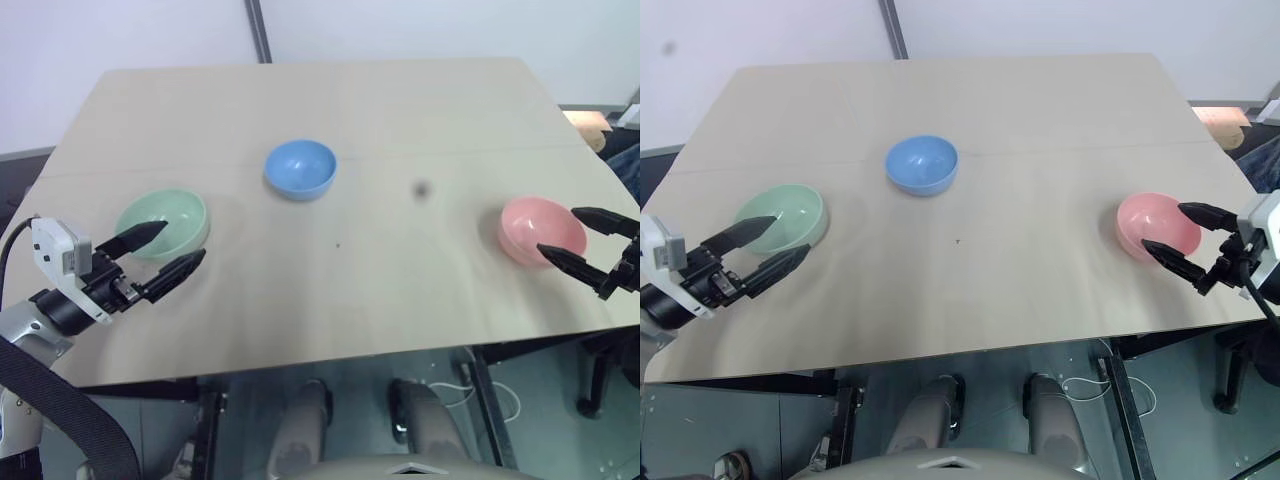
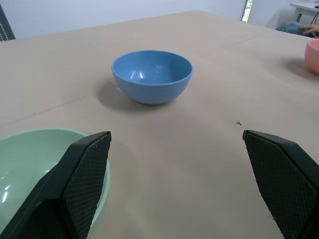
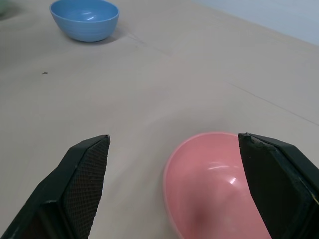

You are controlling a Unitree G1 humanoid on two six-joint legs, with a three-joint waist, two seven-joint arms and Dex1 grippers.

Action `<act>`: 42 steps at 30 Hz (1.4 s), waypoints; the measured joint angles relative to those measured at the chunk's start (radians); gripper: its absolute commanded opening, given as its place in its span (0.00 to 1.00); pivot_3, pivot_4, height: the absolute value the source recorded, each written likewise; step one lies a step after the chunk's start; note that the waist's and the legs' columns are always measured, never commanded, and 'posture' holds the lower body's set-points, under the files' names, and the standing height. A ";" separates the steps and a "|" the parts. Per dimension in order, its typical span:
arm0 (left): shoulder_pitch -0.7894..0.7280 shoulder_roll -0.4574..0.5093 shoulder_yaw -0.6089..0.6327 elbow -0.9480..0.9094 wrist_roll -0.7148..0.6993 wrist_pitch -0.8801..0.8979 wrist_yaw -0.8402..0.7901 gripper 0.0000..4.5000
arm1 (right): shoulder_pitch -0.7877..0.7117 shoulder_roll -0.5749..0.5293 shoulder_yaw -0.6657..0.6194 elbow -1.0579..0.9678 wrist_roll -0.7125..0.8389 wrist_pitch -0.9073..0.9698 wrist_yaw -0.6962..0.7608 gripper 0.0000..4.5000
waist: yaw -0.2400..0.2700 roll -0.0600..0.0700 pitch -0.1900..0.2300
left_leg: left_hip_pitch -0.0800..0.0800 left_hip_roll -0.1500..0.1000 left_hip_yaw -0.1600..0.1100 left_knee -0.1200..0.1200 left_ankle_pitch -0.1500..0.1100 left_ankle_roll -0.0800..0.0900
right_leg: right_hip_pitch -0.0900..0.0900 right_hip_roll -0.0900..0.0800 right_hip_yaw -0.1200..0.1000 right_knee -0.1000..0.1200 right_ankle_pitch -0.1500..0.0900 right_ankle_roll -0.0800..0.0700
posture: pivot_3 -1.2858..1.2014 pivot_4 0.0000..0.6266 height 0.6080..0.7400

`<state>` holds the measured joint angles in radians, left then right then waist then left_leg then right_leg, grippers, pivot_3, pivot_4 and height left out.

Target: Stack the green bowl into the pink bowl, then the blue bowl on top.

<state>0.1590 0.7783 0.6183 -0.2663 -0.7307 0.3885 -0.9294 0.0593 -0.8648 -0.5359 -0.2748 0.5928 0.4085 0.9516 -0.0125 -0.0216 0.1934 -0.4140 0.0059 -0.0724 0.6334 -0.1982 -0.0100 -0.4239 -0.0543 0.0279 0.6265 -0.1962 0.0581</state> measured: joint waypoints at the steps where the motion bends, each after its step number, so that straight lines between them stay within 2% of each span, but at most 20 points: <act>1: 0.000 0.000 0.000 0.000 0.000 0.000 0.000 0.99 | 0.000 0.000 0.000 0.000 0.000 0.000 0.000 1.00 | 0.000 0.000 0.000 | 0.000 0.000 0.000 0.000 0.000 0.000 | 0.000 0.000 0.000 0.000 0.000 0.000 | 0.52 0.24 1.00; 4: -0.029 -0.014 -0.009 -0.002 -0.018 -0.002 -0.017 0.99 | -0.017 -0.016 0.073 0.000 -0.072 0.000 -0.031 1.00 | 0.000 0.000 0.000 | 0.000 0.000 0.000 0.001 0.000 0.000 | 0.000 0.000 0.000 0.000 0.000 0.000 | 0.52 0.24 1.00; 8: -0.075 -0.021 -0.060 -0.049 -0.066 -0.023 -0.115 0.99 | -0.067 -0.021 0.267 -0.022 -0.189 0.042 -0.093 1.00 | -0.001 0.000 0.000 | 0.000 0.000 0.001 0.001 0.000 0.000 | 0.000 0.000 0.000 0.000 0.000 0.000 | 0.52 0.24 1.00; 14: -0.106 -0.027 -0.079 -0.078 -0.100 -0.025 -0.138 0.99 | -0.154 -0.017 0.372 -0.020 -0.237 0.115 -0.146 1.00 | -0.001 0.000 0.000 | 0.000 0.000 0.001 0.001 0.000 0.000 | 0.000 0.000 0.001 0.000 0.000 0.000 | 0.52 0.24 1.00; 21: -0.096 -0.027 -0.091 -0.085 -0.100 -0.025 -0.181 0.99 | -0.244 -0.001 0.472 0.108 -0.353 0.141 -0.216 1.00 | 0.001 0.000 0.000 | 0.000 0.000 0.000 0.001 0.000 0.000 | 0.000 0.001 0.001 0.000 0.000 0.000 | 0.52 0.24 1.00; 22: -0.096 -0.027 -0.093 -0.089 -0.103 -0.024 -0.185 1.00 | -0.259 0.001 0.487 0.128 -0.358 0.147 -0.215 0.88 | -0.001 0.000 0.000 | 0.000 0.000 0.000 0.001 0.000 0.000 | 0.000 0.001 0.001 0.000 0.000 0.000 | 0.52 0.24 1.00; 23: -0.096 -0.027 -0.099 -0.099 -0.113 -0.024 -0.193 1.00 | -0.275 0.004 0.495 0.151 -0.366 0.156 -0.215 0.82 | -0.002 0.000 0.000 | 0.000 0.000 0.001 0.001 0.000 0.000 | 0.000 0.001 0.001 0.000 0.000 0.000 | 0.52 0.24 1.00; 25: -0.095 -0.027 -0.102 -0.113 -0.129 -0.023 -0.203 1.00 | -0.296 0.011 0.502 0.185 -0.380 0.162 -0.217 0.57 | -0.003 0.000 0.000 | 0.000 0.000 0.001 0.001 0.000 0.000 | 0.000 0.001 0.001 0.000 0.000 0.000 | 0.52 0.24 1.00; 27: -0.095 -0.027 -0.103 -0.115 -0.137 -0.023 -0.207 1.00 | -0.320 0.017 0.514 0.218 -0.394 0.163 -0.219 0.37 | -0.004 0.000 0.000 | 0.001 0.000 0.001 0.001 0.000 0.000 | 0.000 0.001 0.001 0.001 0.000 0.000 | 0.52 0.24 1.00; 31: -0.094 -0.026 -0.110 -0.115 -0.137 -0.023 -0.210 1.00 | -0.348 0.024 0.524 0.223 -0.428 0.149 -0.229 0.02 | -0.005 0.000 -0.001 | 0.001 0.000 0.001 0.001 0.000 0.000 | 0.000 0.002 0.001 0.001 0.000 0.000 | 0.52 0.24 1.00; 38: -0.099 -0.058 -0.118 -0.100 -0.084 -0.047 -0.143 1.00 | -0.363 0.075 0.577 0.170 -0.479 0.091 -0.233 0.01 | -0.005 0.000 -0.001 | 0.001 0.000 0.001 0.001 0.000 0.000 | 0.000 0.002 0.001 0.001 0.001 0.000 | 0.52 0.24 1.00; 41: -0.113 -0.076 -0.120 -0.043 0.014 -0.069 -0.035 1.00 | -0.409 0.166 0.660 0.053 -0.454 0.090 -0.192 0.01 | -0.018 0.000 -0.001 | 0.001 0.002 0.000 0.001 0.000 0.000 | 0.000 0.004 0.002 0.002 0.001 -0.001 | 0.52 0.24 1.00; 42: -0.117 -0.090 -0.122 -0.020 0.066 -0.073 0.026 1.00 | -0.448 0.232 0.745 -0.024 -0.453 0.088 -0.179 0.01 | -0.024 0.000 -0.001 | 0.002 0.002 -0.001 0.001 0.000 0.000 | 0.000 0.005 0.001 0.003 0.001 -0.001 | 0.52 0.24 1.00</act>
<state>0.0419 0.6883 0.4961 -0.2864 -0.6643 0.3160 -0.9034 -0.3889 -0.6330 0.2089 -0.2983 0.1398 0.4965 0.7723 -0.0367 -0.0219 0.1924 -0.4125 0.0083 -0.0730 0.6346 -0.1981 -0.0099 -0.4239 -0.0496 0.0291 0.6296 -0.1949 0.0570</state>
